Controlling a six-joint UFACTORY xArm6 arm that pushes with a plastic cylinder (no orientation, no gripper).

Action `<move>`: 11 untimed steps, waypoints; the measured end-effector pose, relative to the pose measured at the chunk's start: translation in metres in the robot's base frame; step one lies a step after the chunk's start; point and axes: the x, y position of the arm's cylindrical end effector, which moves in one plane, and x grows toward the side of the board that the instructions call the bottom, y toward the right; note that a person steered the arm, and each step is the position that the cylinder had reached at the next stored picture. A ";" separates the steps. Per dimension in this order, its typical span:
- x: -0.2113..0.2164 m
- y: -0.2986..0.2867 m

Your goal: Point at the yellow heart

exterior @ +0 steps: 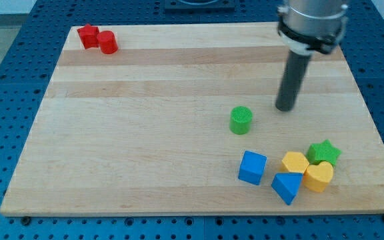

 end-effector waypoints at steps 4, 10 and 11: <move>0.104 0.089; 0.162 -0.006; 0.158 -0.006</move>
